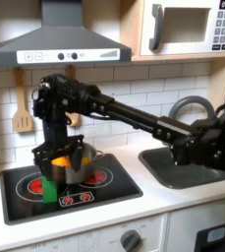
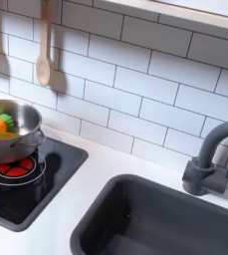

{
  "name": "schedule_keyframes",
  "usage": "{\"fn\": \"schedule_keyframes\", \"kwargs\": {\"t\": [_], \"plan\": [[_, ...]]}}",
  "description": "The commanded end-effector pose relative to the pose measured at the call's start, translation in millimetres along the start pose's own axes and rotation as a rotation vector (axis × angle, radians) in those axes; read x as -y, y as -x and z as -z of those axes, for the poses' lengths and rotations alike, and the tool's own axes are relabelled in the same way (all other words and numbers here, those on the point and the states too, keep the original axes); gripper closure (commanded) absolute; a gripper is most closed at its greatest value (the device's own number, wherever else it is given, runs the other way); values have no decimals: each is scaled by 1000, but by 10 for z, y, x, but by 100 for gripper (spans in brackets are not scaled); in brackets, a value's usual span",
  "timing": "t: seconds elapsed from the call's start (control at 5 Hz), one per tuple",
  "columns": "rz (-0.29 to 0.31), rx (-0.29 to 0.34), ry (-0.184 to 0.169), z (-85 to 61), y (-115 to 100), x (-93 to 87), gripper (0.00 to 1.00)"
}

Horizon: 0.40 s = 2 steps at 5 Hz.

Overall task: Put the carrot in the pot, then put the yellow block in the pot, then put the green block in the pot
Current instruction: 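Put the green block in the pot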

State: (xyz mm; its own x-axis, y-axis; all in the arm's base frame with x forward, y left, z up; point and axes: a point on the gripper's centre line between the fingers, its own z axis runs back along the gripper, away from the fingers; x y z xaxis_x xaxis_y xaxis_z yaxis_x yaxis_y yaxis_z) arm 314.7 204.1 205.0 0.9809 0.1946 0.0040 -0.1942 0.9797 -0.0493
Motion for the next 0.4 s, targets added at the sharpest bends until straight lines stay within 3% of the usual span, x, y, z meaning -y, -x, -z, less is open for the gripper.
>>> {"fn": "schedule_keyframes", "kwargs": {"t": [0.0,0.2], "plan": [[34,23,-50,188,-66,-50,0],[27,12,-53,263,-97,-83,0]]}}
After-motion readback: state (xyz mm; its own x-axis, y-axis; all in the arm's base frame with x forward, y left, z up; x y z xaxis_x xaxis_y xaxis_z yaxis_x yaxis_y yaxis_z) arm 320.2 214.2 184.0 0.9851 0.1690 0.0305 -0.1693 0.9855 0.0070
